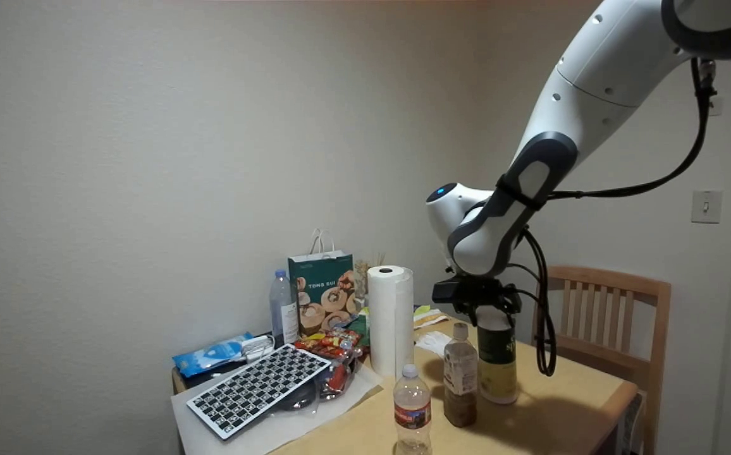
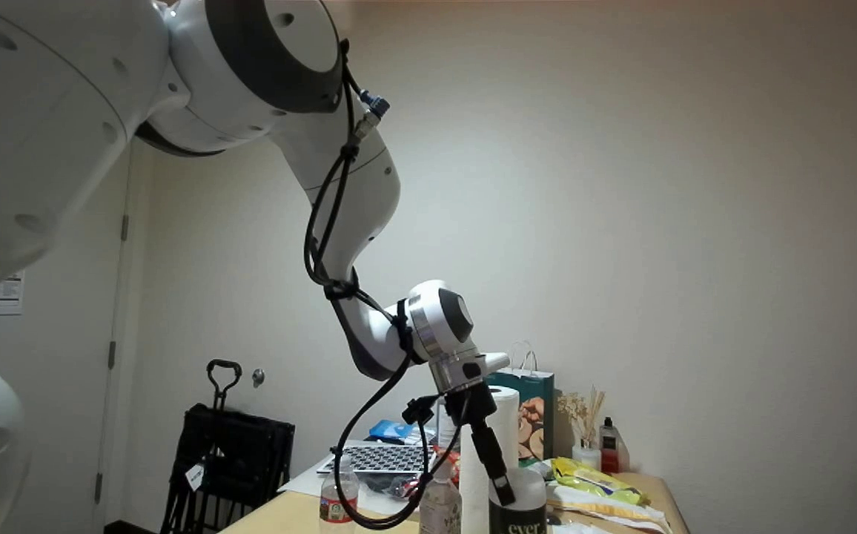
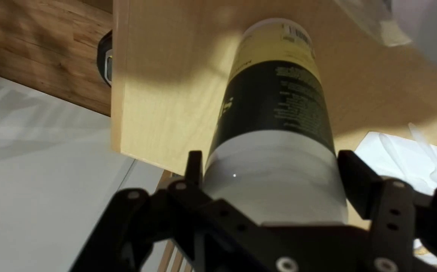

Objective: Move the yellow and brown bottle to the right and then move the water bottle backward

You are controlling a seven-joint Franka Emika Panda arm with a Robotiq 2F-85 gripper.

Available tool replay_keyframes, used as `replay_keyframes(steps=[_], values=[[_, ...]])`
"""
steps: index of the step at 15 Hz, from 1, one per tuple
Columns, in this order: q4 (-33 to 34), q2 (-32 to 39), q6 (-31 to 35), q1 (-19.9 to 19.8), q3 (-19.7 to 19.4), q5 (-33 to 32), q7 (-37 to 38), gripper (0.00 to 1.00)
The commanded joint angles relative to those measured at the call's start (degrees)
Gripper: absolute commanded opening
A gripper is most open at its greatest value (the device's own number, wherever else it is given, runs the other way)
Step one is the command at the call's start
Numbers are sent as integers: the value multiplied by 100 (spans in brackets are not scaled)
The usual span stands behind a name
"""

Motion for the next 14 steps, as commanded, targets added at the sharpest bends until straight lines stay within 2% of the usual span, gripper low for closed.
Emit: replay_keyframes(steps=[1, 4, 5, 7, 14], values=[[30, -39, -446, -113, 25, 64, 101, 62], [69, 58, -461, -260, 110, 163, -115, 62], [107, 114, -450, -304, 145, 210, -190, 97], [93, 134, -339, -361, 186, 273, -272, 100], [159, 132, -473, -234, 179, 86, -193, 100]])
